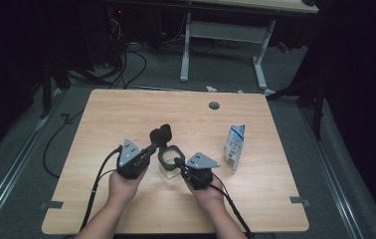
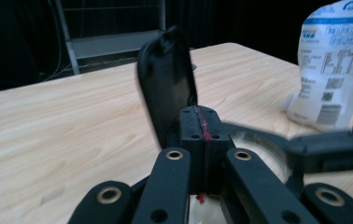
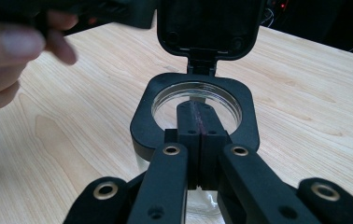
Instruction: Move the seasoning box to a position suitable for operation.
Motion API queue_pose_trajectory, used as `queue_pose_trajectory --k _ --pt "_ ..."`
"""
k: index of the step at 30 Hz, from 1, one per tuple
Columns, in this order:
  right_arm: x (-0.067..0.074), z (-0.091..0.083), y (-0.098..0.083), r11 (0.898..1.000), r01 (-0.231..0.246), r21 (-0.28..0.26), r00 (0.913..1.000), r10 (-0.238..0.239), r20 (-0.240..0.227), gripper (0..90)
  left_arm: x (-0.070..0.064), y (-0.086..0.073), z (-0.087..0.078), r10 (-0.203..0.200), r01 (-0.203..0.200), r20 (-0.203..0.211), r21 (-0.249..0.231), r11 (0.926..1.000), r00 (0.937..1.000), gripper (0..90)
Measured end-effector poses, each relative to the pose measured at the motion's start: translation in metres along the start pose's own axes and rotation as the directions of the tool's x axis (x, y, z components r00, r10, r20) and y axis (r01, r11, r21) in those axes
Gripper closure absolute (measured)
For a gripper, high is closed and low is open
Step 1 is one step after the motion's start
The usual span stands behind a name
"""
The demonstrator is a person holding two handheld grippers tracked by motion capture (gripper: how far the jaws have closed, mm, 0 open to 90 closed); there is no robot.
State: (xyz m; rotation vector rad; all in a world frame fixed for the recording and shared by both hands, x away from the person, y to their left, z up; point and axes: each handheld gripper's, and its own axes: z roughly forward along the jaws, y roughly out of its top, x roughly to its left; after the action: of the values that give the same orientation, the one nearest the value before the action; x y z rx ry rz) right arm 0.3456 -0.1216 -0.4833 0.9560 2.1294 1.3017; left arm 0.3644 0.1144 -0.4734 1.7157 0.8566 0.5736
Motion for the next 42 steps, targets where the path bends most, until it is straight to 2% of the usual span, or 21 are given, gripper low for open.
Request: queue_pose_trajectory --k 3,5,6,9,10,11,13,17,18,24,29,31,36,40,42 --pt "0.000 0.000 0.000 1.000 0.000 -0.001 1.0000 0.000 -0.001 90.0 0.003 -0.009 -0.002 0.001 0.000 -0.015 0.019 0.9998 0.9999 90.0" --pt "-0.001 0.000 0.000 1.000 -0.004 0.000 1.0000 0.004 -0.003 88.1 0.009 -0.017 0.002 -0.016 0.017 -0.023 0.053 0.9985 0.9996 90.0" --pt "-0.002 -0.003 0.001 1.000 -0.015 -0.016 0.9999 0.015 -0.006 88.3 0.012 -0.020 0.004 -0.027 0.029 -0.027 0.067 0.9973 0.9993 90.0" --pt "-0.003 -0.010 0.002 0.999 -0.018 -0.045 0.9998 0.018 0.001 88.9 0.020 -0.028 0.016 -0.061 0.062 -0.012 0.117 0.9912 0.9981 90.0" --pt "-0.005 -0.018 0.000 0.997 -0.018 -0.070 0.9995 0.019 0.024 89.0 0.022 -0.032 0.025 -0.067 0.067 -0.003 0.142 0.9876 0.9977 90.0" --pt "-0.005 -0.018 0.000 0.997 -0.018 -0.070 0.9995 0.019 0.024 89.0 0.022 -0.032 0.025 -0.067 0.067 -0.003 0.142 0.9876 0.9977 90.0" --pt "-0.011 -0.028 -0.008 0.995 -0.042 -0.090 0.9980 0.046 0.044 89.6 0.022 -0.035 0.037 -0.064 0.061 0.013 0.163 0.9847 0.9979 90.0" --pt "-0.019 -0.034 -0.015 0.995 -0.065 -0.077 0.9957 0.070 0.061 89.6 0.022 -0.035 0.044 -0.079 0.069 0.055 0.155 0.9854 0.9954 90.0" --pt "-0.023 -0.036 -0.022 0.994 -0.086 -0.064 0.9940 0.090 0.063 89.5 0.020 -0.035 0.047 -0.077 0.065 0.065 0.162 0.9846 0.9950 90.0" --pt "-0.029 -0.032 -0.030 0.994 -0.099 -0.035 0.9914 0.101 0.083 89.3 0.017 -0.034 0.048 -0.059 0.045 0.078 0.170 0.9845 0.9952 90.0" --pt "-0.034 -0.028 -0.035 0.994 -0.105 -0.014 0.9897 0.105 0.097 88.9 0.011 -0.034 0.041 -0.046 0.031 0.089 0.160 0.9866 0.9950 90.0" --pt "-0.035 -0.028 -0.036 0.994 -0.108 -0.010 0.9892 0.109 0.099 88.8 0.005 -0.035 0.035 -0.042 0.026 0.107 0.150 0.9883 0.9934 90.0" --pt "-0.036 -0.027 -0.036 0.994 -0.110 -0.003 0.9888 0.109 0.101 87.7 -0.006 -0.037 0.029 -0.033 0.016 0.121 0.142 0.9898 0.9922 90.0" --pt "-0.036 -0.028 -0.037 0.994 -0.109 -0.001 0.9885 0.109 0.105 84.3 -0.008 -0.038 0.025 -0.033 0.017 0.113 0.142 0.9897 0.9930 87.8" --pt "-0.037 -0.028 -0.038 0.994 -0.108 -0.001 0.9886 0.107 0.106 83.1 -0.007 -0.040 0.021 -0.018 0.003 0.102 0.148 0.9890 0.9947 86.8"
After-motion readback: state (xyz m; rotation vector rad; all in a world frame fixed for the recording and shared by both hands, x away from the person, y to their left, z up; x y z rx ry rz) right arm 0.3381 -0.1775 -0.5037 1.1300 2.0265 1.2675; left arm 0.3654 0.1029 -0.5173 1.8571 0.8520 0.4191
